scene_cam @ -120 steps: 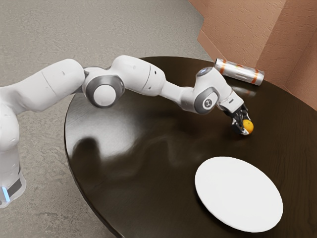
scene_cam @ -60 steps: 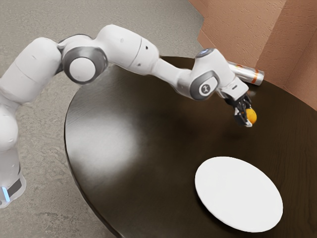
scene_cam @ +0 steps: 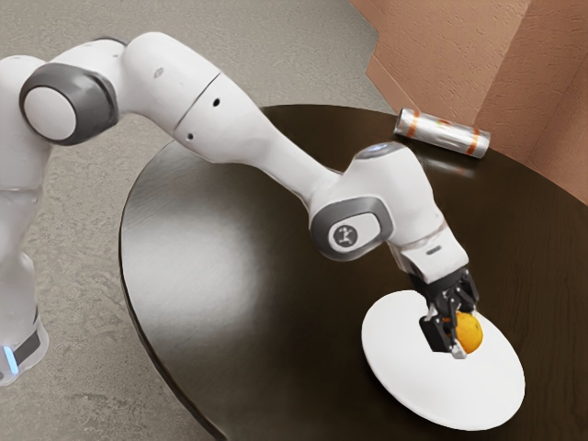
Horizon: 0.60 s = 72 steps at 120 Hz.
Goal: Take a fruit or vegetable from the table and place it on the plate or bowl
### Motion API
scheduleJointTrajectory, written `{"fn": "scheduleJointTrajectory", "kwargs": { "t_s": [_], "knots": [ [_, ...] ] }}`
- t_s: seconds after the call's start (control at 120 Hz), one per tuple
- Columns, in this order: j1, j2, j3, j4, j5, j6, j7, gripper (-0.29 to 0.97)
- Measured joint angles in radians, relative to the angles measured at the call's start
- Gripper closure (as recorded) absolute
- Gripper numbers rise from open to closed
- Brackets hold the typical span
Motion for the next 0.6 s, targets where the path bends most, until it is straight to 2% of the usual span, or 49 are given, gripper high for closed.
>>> {"fn": "scheduleJointTrajectory", "kwargs": {
  "t_s": [0.225, 0.492, 0.525, 0.6],
  "knots": [
    [0.011, 0.087, 0.029, 0.014, 0.006, 0.001, -0.084, 0.38],
    [0.059, 0.106, 0.031, 0.034, 0.014, 0.001, -0.143, 0.38],
    [0.059, 0.105, 0.031, 0.039, 0.012, 0.0, -0.147, 0.28],
    [0.059, 0.1, 0.031, 0.043, 0.01, -0.002, -0.154, 0.17]
  ]
}}
